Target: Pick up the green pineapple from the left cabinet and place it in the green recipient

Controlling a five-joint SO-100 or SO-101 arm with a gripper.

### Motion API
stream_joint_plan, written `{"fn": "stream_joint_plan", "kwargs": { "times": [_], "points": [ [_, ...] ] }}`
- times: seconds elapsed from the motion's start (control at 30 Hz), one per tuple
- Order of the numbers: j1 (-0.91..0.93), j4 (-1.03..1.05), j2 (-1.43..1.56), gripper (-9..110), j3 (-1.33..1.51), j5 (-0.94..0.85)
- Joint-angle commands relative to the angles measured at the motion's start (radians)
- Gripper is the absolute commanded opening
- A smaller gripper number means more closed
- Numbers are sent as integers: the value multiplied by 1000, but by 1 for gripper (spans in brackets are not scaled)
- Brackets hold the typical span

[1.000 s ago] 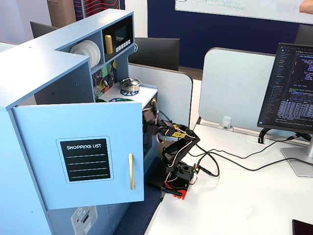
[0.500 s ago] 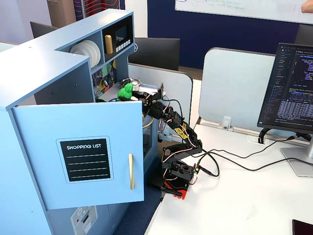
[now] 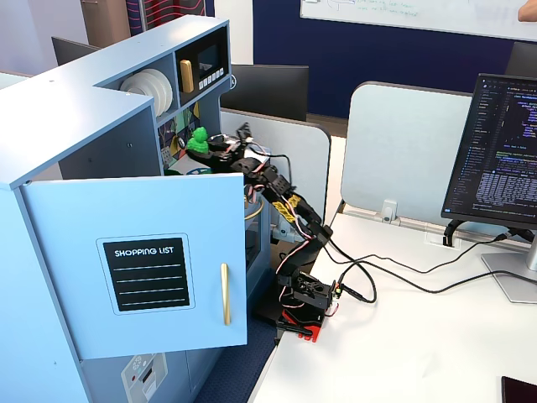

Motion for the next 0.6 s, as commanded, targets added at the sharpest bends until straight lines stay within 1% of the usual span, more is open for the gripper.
{"fn": "stream_joint_plan", "kwargs": {
  "times": [0.0,0.27,0.47,0.5,0.53,0.57],
  "points": [
    [31,-57,-152,0,-144,-26],
    [8,-94,-374,0,-261,-57],
    [-15,-124,-460,0,-311,-80],
    [-23,-124,-466,2,-314,-80],
    [-28,-124,-471,6,-318,-71],
    [-32,-121,-477,16,-324,-63]
  ]
}}
